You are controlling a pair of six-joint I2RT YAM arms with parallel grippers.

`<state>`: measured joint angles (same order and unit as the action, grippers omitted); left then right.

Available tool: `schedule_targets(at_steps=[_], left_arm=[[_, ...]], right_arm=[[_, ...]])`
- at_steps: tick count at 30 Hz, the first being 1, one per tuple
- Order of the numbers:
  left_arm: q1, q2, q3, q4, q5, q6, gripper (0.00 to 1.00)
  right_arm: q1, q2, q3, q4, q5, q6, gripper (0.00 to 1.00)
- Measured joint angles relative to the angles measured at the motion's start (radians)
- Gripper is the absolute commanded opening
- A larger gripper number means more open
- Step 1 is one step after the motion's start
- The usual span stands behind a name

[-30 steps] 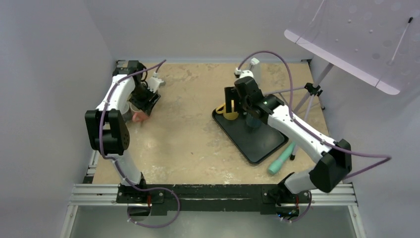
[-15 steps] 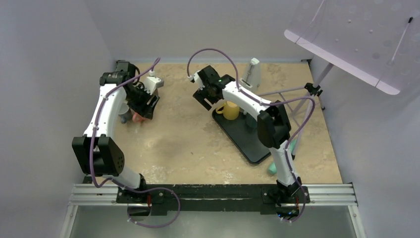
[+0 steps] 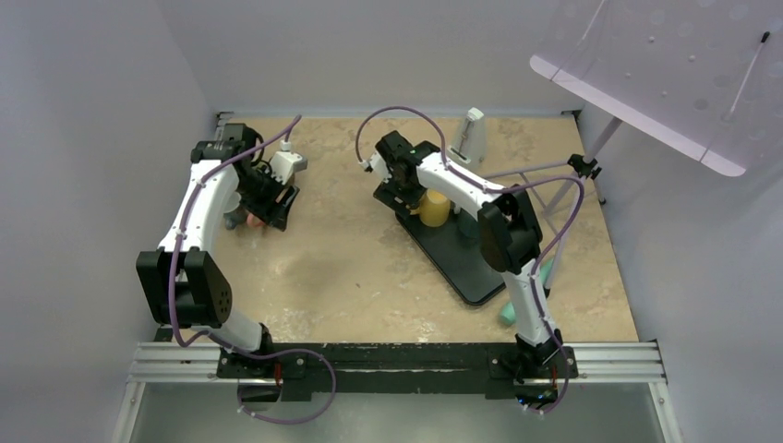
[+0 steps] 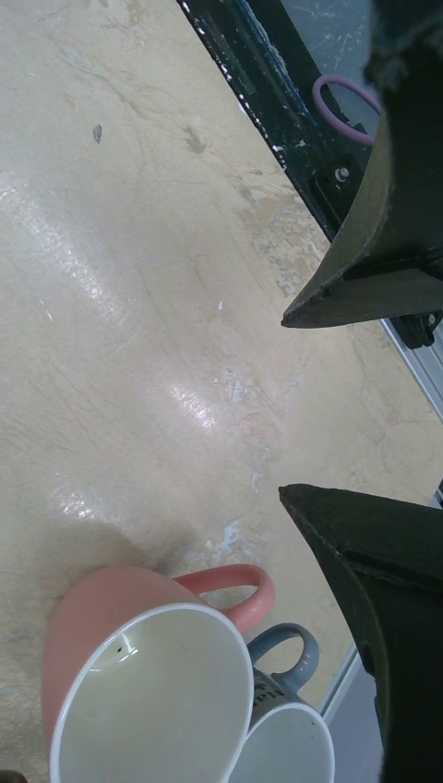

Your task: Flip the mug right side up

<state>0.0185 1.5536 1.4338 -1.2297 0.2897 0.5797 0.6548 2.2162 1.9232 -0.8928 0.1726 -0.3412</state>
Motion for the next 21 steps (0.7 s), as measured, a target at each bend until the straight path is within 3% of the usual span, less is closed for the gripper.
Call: schedule_targets(at_steps=[10, 15, 18, 21], left_arm=[[0.0, 0.002, 0.019, 0.003, 0.039, -0.011, 0.67], [0.0, 0.005, 0.029, 0.002, 0.046, -0.011, 0.67], [0.0, 0.004, 0.035, 0.002, 0.049, -0.011, 0.67], [0.0, 0.004, 0.036, 0.001, 0.05, -0.011, 0.67]], right_arm=[[0.0, -0.032, -0.156, -0.014, 0.046, 0.032, 0.58], [0.004, -0.039, -0.197, -0.02, 0.102, 0.045, 0.56], [0.011, -0.073, -0.234, -0.021, 0.134, 0.045, 0.44], [0.018, -0.117, -0.263, -0.018, 0.153, 0.036, 0.22]])
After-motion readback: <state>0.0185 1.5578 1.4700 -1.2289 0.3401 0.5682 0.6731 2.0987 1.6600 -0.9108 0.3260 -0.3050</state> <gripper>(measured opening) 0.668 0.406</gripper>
